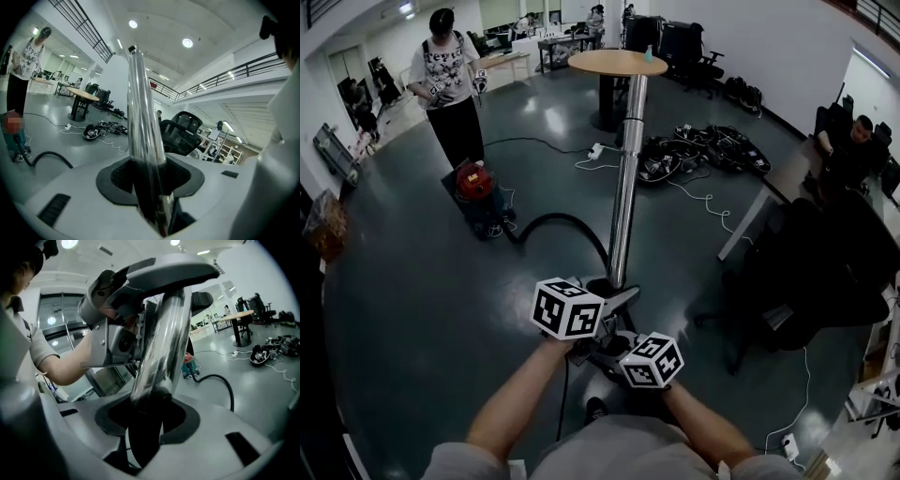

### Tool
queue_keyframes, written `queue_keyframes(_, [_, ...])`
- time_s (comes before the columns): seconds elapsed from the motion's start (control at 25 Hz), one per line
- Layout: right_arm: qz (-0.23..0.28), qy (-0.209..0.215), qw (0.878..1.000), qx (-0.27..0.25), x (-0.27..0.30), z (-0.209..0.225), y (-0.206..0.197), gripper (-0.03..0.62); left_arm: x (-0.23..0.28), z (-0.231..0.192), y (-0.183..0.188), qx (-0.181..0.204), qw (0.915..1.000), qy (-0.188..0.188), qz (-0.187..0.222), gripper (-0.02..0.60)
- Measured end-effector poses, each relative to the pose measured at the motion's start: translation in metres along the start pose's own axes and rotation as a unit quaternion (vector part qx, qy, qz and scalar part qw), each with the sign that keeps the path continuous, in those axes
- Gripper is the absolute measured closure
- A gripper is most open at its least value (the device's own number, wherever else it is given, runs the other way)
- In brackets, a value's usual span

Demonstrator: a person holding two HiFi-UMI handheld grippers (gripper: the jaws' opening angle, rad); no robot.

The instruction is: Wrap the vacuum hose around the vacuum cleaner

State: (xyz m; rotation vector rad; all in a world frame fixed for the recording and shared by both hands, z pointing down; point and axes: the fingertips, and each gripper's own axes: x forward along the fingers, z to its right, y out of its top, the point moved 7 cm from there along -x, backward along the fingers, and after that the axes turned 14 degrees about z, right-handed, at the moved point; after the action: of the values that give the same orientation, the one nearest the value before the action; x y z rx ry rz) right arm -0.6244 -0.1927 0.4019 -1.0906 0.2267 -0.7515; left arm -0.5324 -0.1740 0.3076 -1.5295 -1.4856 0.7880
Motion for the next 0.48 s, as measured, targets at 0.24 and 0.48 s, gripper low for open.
queue_keyframes(0.24, [-0.102,0.0,0.994,-0.05,-0.023,0.013,0.008,0.453,0.0,-0.009,0.003,0.002,0.9999,-0.014,0.01,0.39])
queue_keyframes(0.48, [-0.173,0.036,0.982,-0.072,-0.032,0.028,-0.003,0.454,-0.006,-0.025,-0.016,0.018,0.9997,-0.019,0.002,0.327])
